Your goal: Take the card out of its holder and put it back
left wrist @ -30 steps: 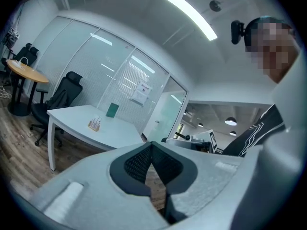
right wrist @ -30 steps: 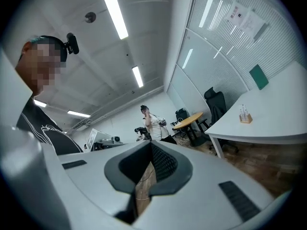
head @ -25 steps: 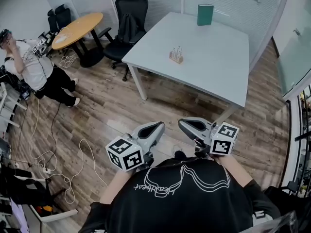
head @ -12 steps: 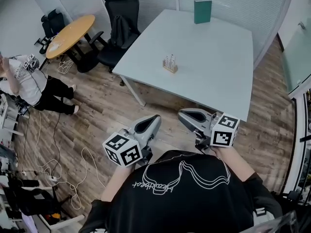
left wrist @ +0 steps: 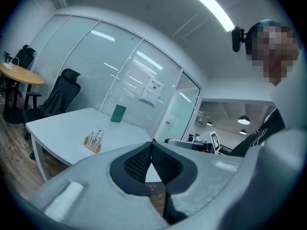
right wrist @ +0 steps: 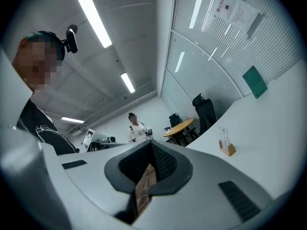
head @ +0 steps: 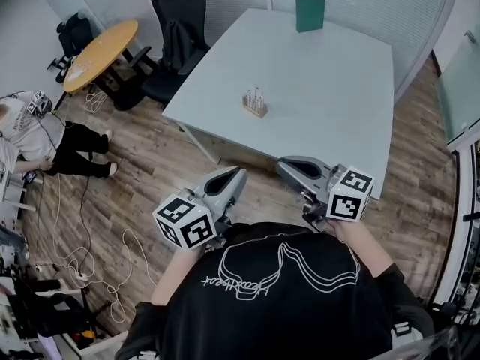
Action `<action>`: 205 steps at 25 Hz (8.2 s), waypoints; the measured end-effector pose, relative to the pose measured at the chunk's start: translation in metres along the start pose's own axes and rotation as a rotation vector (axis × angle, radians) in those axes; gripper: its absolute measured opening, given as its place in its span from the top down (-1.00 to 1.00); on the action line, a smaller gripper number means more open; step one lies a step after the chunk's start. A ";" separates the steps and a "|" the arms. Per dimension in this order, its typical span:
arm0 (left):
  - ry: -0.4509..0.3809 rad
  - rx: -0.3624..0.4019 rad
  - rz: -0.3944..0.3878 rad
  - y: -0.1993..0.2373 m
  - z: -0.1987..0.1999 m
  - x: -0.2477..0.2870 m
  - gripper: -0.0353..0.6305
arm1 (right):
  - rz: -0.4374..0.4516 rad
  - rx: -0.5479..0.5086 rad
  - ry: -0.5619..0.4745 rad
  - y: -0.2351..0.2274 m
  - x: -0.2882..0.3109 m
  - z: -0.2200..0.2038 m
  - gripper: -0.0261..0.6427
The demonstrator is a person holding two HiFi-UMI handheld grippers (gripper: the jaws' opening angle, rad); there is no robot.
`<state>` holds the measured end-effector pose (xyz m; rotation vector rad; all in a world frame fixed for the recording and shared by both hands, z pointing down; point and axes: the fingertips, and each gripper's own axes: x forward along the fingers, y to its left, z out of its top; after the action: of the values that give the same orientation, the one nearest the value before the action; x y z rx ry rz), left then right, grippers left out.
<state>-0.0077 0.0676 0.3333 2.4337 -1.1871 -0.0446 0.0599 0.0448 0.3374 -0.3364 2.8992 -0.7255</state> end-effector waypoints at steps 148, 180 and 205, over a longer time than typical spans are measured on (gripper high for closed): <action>0.037 -0.011 -0.041 0.107 0.029 0.074 0.86 | -0.385 -0.265 0.063 -0.115 0.043 0.021 0.85; 0.107 -0.066 -0.077 0.156 0.027 0.116 0.86 | -0.423 -0.252 0.056 -0.180 0.078 0.035 0.85; 0.229 -0.169 -0.014 0.264 0.001 0.146 0.86 | -0.458 -0.257 0.138 -0.313 0.159 0.027 0.85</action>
<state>-0.1121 -0.1865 0.4583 2.2315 -1.0213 0.1217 -0.0317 -0.2755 0.4511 -1.0438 3.0805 -0.4356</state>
